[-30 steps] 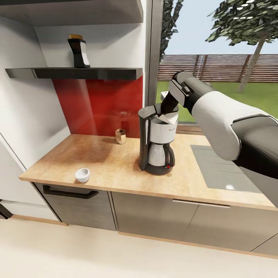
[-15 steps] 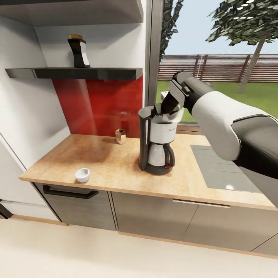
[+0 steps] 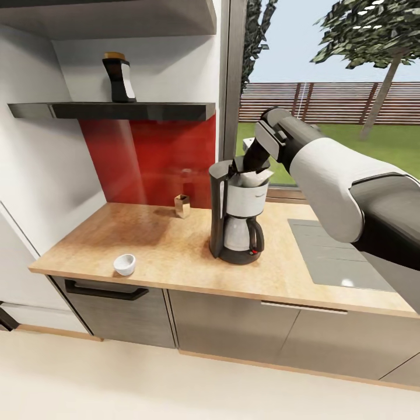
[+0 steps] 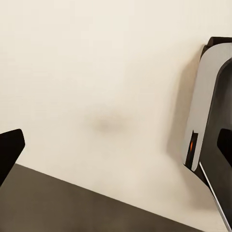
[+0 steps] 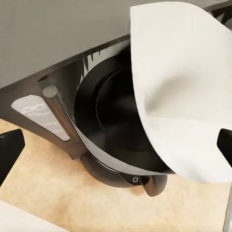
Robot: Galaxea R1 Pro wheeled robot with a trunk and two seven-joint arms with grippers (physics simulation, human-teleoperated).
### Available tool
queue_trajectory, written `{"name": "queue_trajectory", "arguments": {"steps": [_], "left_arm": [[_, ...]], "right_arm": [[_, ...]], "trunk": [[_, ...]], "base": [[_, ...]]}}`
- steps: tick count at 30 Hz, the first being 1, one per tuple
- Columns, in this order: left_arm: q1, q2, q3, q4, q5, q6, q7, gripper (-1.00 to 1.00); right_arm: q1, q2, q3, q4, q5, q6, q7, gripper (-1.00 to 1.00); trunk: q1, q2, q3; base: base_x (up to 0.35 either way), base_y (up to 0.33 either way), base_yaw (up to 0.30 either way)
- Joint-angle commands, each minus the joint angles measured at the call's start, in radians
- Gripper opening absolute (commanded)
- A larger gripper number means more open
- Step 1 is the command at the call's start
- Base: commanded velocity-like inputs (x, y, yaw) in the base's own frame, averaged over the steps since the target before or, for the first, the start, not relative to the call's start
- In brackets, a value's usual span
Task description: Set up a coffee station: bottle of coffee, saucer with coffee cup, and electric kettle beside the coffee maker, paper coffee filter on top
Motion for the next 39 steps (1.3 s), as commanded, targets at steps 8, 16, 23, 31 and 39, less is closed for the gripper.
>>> {"name": "queue_trajectory", "arguments": {"steps": [8,16,23,31,39], "left_arm": [[-0.001,0.000,0.007,0.001,-0.002,-0.004,0.000,1.00],[-0.001,0.000,0.008,0.001,0.000,-0.004,0.000,1.00],[-0.001,0.000,0.008,0.001,0.000,-0.004,0.000,1.00],[-0.001,0.001,0.007,0.001,-0.001,-0.004,0.000,1.00],[-0.001,0.000,0.007,0.001,-0.003,-0.005,0.000,1.00]], "right_arm": [[-0.001,0.000,0.005,-0.007,-0.001,0.003,0.005,1.00],[-0.001,0.000,0.003,-0.125,-0.001,0.003,0.002,1.00],[-0.001,0.000,0.003,-0.198,0.000,0.003,0.002,1.00],[-0.001,0.000,0.002,-0.257,0.000,0.003,0.002,1.00],[-0.001,0.000,0.001,-0.265,-0.001,0.003,0.001,1.00]], "trunk": [[0.001,-0.002,-0.002],[0.001,-0.002,-0.002],[0.001,-0.002,-0.002],[0.001,-0.002,-0.002],[0.001,-0.002,-0.002]], "base": [[0.000,0.000,0.000],[0.000,0.000,0.000],[0.000,0.000,0.000],[0.000,0.000,0.000],[0.000,0.000,0.000]]}}
